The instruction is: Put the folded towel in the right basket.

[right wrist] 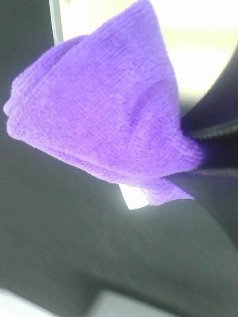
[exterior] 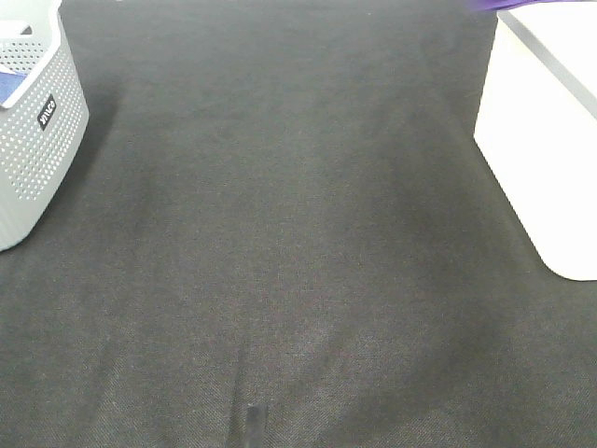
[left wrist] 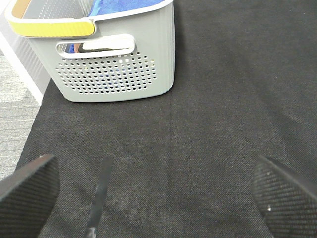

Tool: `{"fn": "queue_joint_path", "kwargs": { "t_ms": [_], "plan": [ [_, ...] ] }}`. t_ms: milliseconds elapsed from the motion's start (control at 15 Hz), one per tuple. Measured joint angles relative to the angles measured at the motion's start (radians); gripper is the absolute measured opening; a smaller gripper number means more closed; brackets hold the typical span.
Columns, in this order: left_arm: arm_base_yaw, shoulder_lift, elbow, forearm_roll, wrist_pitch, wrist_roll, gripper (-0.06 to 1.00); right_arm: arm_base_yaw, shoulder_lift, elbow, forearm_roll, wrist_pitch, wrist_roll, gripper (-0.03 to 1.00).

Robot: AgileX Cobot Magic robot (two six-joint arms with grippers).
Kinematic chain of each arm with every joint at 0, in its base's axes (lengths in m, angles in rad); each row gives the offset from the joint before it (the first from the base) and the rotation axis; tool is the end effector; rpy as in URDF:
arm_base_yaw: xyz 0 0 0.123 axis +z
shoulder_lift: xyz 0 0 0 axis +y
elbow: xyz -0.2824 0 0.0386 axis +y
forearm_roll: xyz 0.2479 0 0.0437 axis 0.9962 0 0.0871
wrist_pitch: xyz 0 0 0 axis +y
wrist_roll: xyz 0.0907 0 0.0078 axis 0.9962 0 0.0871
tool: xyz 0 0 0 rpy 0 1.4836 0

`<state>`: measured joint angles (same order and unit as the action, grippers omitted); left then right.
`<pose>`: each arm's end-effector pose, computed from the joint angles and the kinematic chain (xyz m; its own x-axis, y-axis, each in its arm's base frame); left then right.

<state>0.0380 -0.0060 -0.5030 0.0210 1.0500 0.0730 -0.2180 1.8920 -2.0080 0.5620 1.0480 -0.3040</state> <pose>-0.0058 0.0014 0.2789 -0.4410 0.0666 -0.8950 -0.0176 0.9964 0.0829 0.4239 -0.0508 0.3946 -0.6795 0.1511 -0.7179 -0.1314 0.9377 0.3218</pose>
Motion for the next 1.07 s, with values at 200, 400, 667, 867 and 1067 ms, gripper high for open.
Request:
{"fn": "queue_joint_path", "kwargs": {
  "t_ms": [200, 400, 667, 867, 1067],
  "plan": [
    [0.000, 0.000, 0.000, 0.000, 0.000, 0.000, 0.99, -0.075, 0.028, 0.000, -0.150, 0.019, -0.002, 0.05],
    [0.000, 0.000, 0.000, 0.000, 0.000, 0.000, 0.99, -0.076, 0.093, 0.000, -0.337, -0.020, 0.085, 0.35],
    [0.000, 0.000, 0.000, 0.000, 0.000, 0.000, 0.99, -0.076, 0.121, 0.000, -0.416, -0.030, 0.089, 0.94],
    [0.000, 0.000, 0.000, 0.000, 0.000, 0.000, 0.99, -0.017, 0.072, 0.000, -0.427, -0.019, 0.091, 0.98],
    [0.000, 0.000, 0.000, 0.000, 0.000, 0.000, 0.99, 0.176, 0.003, 0.000, -0.460, 0.031, 0.178, 0.98]
  ]
}}
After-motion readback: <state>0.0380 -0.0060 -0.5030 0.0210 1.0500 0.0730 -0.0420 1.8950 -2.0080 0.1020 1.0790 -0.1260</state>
